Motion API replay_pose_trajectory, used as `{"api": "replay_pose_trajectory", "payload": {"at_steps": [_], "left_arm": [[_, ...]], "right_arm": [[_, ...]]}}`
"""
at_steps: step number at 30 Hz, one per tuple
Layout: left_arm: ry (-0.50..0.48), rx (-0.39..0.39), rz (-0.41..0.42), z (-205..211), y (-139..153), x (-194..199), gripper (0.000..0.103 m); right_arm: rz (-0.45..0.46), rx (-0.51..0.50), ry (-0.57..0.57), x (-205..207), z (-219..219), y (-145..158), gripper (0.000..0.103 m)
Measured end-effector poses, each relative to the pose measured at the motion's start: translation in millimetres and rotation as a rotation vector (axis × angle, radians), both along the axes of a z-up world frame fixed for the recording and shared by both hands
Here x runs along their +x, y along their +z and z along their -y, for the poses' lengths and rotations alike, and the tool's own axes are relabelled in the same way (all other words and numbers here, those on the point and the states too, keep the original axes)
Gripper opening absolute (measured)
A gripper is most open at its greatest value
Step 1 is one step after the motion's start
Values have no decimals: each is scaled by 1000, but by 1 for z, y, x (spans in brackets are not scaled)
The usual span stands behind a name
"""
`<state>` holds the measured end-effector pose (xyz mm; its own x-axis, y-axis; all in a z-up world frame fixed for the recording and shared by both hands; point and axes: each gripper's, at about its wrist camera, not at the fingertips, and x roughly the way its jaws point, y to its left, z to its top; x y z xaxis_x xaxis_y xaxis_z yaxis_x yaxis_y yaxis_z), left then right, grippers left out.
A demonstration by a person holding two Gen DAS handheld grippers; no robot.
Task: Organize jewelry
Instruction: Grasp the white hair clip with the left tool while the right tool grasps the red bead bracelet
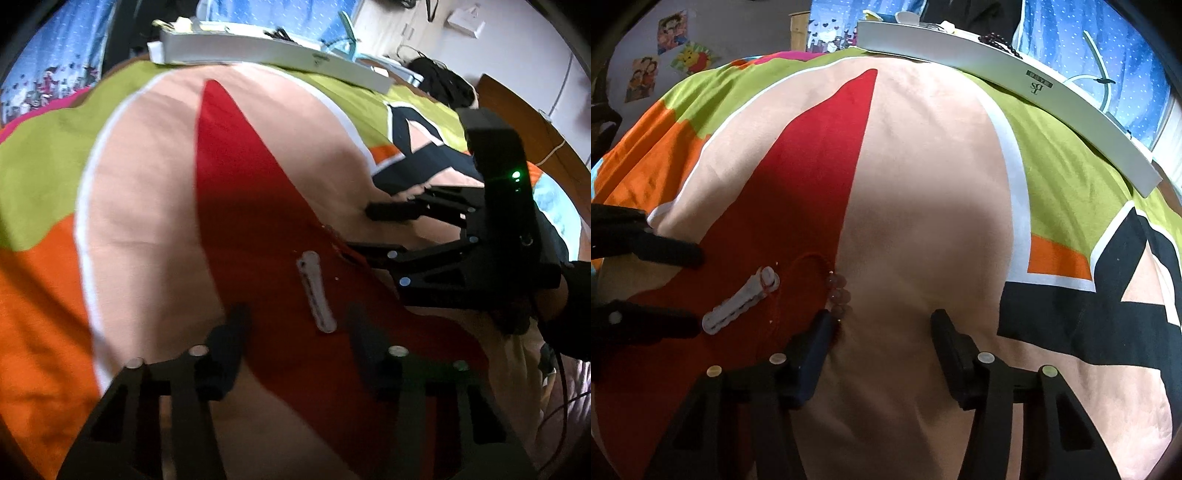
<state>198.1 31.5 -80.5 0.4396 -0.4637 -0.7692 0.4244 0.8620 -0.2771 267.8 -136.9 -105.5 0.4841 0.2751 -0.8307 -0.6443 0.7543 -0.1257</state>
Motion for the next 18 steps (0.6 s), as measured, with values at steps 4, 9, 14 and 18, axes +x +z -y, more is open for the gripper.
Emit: {"api": "replay_pose_trajectory", "payload": {"at_steps": [4, 9, 14, 18], "left_arm": [[-23, 9, -28, 11, -7, 9, 34], [-2, 38, -52, 14, -12, 20, 19], [29, 79, -61, 15, -17, 24, 9], [48, 90, -66, 16, -18, 26, 1]], "right_arm": [[1, -1, 16, -2, 11, 0, 43], [-1, 13, 15, -4, 24, 1, 39], [0, 13, 17, -8, 29, 0, 38], [-7, -8, 27, -7, 20, -2, 35]]}}
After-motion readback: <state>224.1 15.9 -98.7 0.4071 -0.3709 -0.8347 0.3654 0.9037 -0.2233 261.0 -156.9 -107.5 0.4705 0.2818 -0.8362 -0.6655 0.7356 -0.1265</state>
